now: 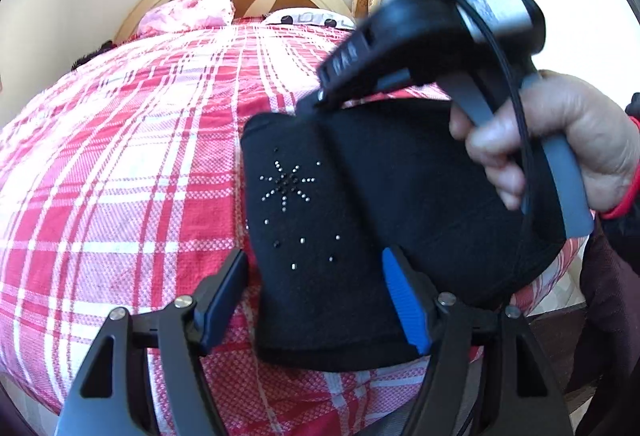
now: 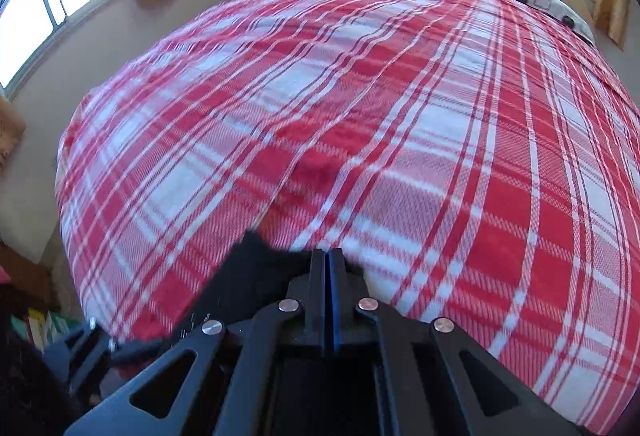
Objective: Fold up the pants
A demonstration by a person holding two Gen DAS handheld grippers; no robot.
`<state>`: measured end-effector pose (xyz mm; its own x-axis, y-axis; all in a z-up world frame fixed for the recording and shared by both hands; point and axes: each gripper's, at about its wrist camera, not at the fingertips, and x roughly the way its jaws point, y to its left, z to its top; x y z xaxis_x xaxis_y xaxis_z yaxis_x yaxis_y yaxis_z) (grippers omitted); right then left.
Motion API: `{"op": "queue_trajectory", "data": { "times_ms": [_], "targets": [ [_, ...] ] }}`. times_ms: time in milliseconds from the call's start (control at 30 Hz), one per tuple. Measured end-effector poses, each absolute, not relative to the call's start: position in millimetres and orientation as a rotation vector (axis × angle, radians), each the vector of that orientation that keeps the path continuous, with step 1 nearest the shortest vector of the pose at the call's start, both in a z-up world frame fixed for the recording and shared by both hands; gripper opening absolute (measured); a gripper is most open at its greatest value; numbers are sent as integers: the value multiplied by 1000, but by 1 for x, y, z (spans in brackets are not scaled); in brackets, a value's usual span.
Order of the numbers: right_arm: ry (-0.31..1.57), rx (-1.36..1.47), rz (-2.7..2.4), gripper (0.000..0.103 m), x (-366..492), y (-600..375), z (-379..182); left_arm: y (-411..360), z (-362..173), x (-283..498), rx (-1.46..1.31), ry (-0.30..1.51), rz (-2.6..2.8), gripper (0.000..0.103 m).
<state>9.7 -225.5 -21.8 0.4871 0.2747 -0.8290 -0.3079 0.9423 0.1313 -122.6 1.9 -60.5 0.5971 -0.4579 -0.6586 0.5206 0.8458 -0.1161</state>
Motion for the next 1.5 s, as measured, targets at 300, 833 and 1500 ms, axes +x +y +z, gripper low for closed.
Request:
{"op": "queue_trajectory", "data": {
  "times_ms": [300,833,1500],
  "targets": [
    [691,255,245,3,-95,-304,45,10,-36,-104,110,721,-595,77],
    [530,643,-35,31,-228,-443,-12,-37,-26,-58,211,802,-513,100],
    [620,713,28,92,-216,-413,-48,-12,-50,-46,-105,1035,-635,103]
  ]
}}
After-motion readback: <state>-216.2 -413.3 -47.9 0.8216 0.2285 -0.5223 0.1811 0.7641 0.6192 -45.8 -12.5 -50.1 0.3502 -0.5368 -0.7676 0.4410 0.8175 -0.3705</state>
